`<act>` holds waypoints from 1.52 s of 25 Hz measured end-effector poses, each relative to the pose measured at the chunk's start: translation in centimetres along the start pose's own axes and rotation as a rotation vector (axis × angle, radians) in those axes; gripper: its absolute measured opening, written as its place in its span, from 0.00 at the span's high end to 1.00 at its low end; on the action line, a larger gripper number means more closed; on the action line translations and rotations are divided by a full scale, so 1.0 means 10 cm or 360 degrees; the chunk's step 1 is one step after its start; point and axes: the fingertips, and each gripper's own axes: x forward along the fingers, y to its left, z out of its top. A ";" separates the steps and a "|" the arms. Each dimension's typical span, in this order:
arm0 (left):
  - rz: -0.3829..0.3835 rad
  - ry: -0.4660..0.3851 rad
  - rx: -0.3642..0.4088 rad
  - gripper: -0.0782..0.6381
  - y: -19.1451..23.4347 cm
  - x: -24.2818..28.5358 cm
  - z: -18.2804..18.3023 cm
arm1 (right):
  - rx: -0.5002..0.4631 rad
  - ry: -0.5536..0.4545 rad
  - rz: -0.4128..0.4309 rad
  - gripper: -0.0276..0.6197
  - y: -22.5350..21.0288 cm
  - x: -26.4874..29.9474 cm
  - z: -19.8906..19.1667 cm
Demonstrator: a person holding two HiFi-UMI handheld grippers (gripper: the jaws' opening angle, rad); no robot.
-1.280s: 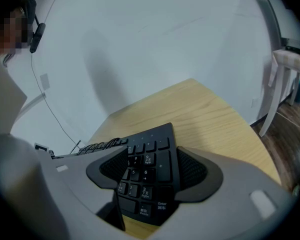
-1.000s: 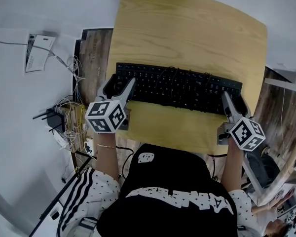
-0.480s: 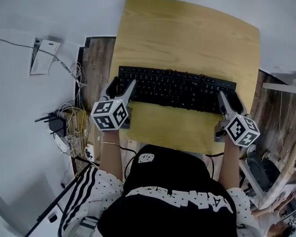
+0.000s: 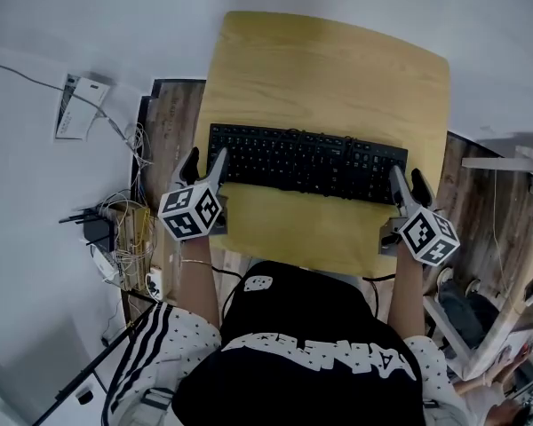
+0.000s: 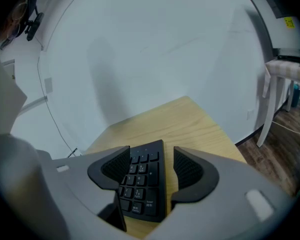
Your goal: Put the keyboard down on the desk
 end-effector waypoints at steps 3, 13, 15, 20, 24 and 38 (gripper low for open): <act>0.0030 -0.0043 0.0035 0.52 -0.03 -0.09 0.09 | 0.0030 -0.0081 0.0016 0.61 0.03 -0.06 0.12; -0.0114 -0.0177 0.0094 0.89 -0.68 -0.57 0.40 | 0.0102 -0.0274 0.0343 0.94 0.57 -0.44 0.48; -0.0178 -0.0228 0.0074 0.89 -0.82 -0.69 0.50 | 0.0053 -0.0271 0.0415 0.94 0.70 -0.54 0.53; -0.0215 -0.0316 0.0159 0.89 -1.06 -0.94 0.72 | -0.0034 -0.0346 0.0476 0.94 0.81 -0.79 0.71; -0.0232 -0.0350 0.0221 0.89 -1.23 -1.06 0.77 | -0.0052 -0.0414 0.0504 0.94 0.83 -0.97 0.84; -0.0305 -0.0452 0.0379 0.89 -1.77 -1.59 0.84 | -0.0127 -0.0446 0.0825 0.94 1.18 -1.52 0.91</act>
